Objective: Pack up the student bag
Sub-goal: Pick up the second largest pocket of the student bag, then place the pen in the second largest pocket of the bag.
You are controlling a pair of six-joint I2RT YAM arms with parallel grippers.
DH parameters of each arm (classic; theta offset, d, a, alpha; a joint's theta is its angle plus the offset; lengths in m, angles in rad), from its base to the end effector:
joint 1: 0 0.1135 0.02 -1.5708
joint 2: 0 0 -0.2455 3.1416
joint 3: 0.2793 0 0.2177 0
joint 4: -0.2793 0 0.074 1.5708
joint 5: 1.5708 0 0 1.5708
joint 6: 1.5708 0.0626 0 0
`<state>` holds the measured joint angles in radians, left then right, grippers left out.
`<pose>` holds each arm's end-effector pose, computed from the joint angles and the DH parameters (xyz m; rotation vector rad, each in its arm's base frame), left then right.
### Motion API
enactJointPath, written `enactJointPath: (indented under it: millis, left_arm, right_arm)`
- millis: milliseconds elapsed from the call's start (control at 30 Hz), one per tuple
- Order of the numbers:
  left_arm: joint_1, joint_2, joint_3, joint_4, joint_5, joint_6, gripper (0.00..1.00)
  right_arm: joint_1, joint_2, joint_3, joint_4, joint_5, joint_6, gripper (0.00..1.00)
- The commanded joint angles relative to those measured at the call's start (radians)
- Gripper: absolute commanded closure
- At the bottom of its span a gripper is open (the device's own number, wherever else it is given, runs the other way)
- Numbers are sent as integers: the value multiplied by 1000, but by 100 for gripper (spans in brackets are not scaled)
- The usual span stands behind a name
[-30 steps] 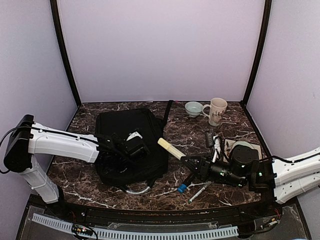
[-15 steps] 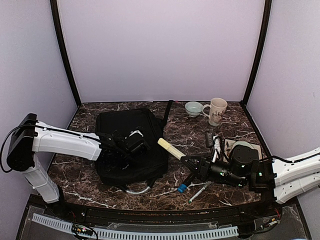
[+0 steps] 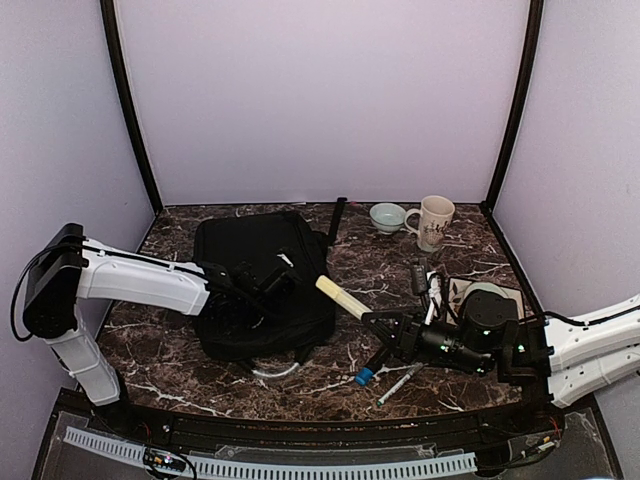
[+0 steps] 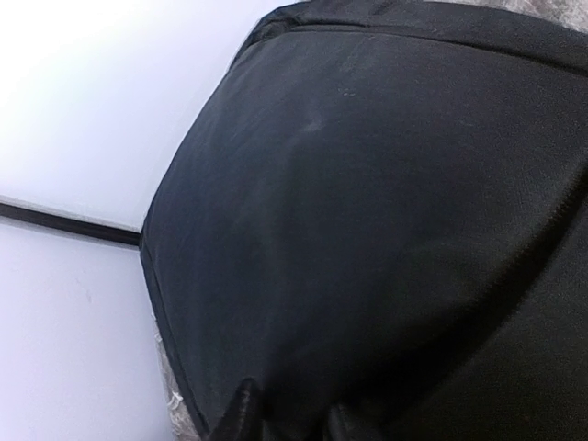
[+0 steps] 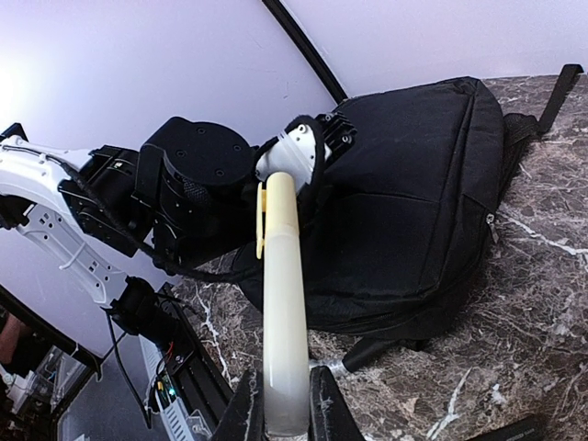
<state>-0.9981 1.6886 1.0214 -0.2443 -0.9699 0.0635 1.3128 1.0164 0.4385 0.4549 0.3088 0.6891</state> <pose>0.2154 -0.2388 0.1885 0.7245 1.9699 0.6534 0.0775 0.2189 0.2418 -0.3219 1.8194 1.2087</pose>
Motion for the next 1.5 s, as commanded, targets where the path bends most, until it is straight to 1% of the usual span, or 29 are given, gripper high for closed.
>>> enactJointPath:
  millis: [0, 33, 67, 133, 433, 600, 733, 833, 1033, 1267, 1467]
  left_arm:
    - [15, -69, -26, 123, 36, 74, 83]
    - [15, -82, -29, 133, 44, 78, 91]
    - [15, -94, -34, 144, 52, 81, 96]
    - [15, -117, -43, 159, 72, 83, 100]
    - [15, -242, -95, 203, 142, 62, 100]
    - [6, -314, -101, 176, 275, 15, 100]
    - [-40, -348, -103, 162, 338, -30, 100]
    - [-86, -354, -96, 152, 341, -60, 100]
    - [-151, -334, -88, 123, 348, -117, 100]
    - [-170, -322, -102, 128, 365, -137, 100]
    - [-175, -306, -106, 140, 370, -137, 100]
  right_arm:
    - [0, -21, -14, 15, 17, -5, 100]
    - [-1, -23, -15, 15, 20, -5, 100]
    - [-1, -24, -17, 13, 22, -4, 100]
    - [-1, -24, -17, 11, 27, -3, 100]
    - [-1, -18, -19, 12, 18, -2, 100]
    - [-1, 4, -7, 13, -2, -5, 100]
    - [0, 83, 30, 13, -33, -2, 100]
    - [1, 166, 65, 33, -56, 2, 100]
    - [3, 297, 149, 24, -47, -3, 100]
    - [2, 422, 239, -87, 55, 24, 100]
    - [2, 497, 254, -98, 45, 51, 100]
